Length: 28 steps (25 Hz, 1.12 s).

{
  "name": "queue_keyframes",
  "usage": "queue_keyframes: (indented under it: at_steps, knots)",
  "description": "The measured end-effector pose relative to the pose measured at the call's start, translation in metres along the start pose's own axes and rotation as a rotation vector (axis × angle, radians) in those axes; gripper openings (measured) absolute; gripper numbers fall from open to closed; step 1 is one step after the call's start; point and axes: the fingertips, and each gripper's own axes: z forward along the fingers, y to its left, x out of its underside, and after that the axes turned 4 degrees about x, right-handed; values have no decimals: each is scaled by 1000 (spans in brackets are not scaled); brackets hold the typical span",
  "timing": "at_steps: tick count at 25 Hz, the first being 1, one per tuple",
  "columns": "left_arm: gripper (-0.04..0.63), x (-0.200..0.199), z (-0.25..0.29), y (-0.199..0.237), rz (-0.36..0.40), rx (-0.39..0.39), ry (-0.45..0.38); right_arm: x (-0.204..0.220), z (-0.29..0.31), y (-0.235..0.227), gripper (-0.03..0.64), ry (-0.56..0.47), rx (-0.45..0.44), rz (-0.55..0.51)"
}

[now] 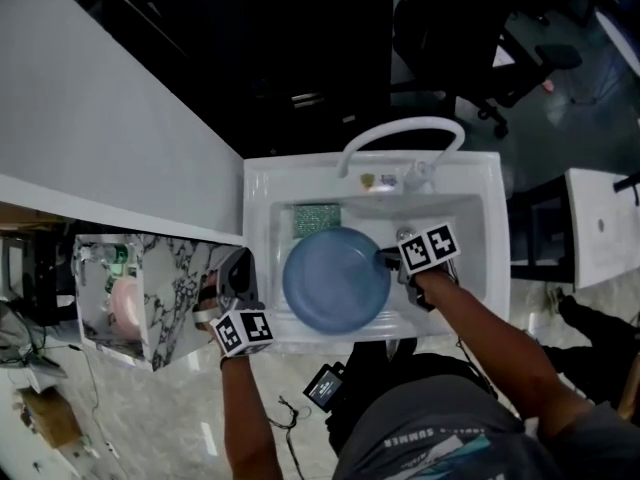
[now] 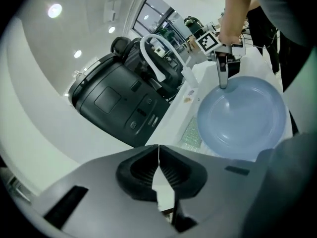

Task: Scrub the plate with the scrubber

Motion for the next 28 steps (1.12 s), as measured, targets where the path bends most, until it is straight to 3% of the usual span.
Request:
queue_keyframes:
  at_steps: [11,21,28]
  knots:
    - [4,24,-58,-5,-181,-82,-22,-5,38,7,58,13,37,30]
    - [4,32,-79,-11,-219,-107,-18,-14,56,0,58,-13,69,53]
    - [4,28,-80,-14,-220,-102,-23,-3,61,2,82,51,38,27]
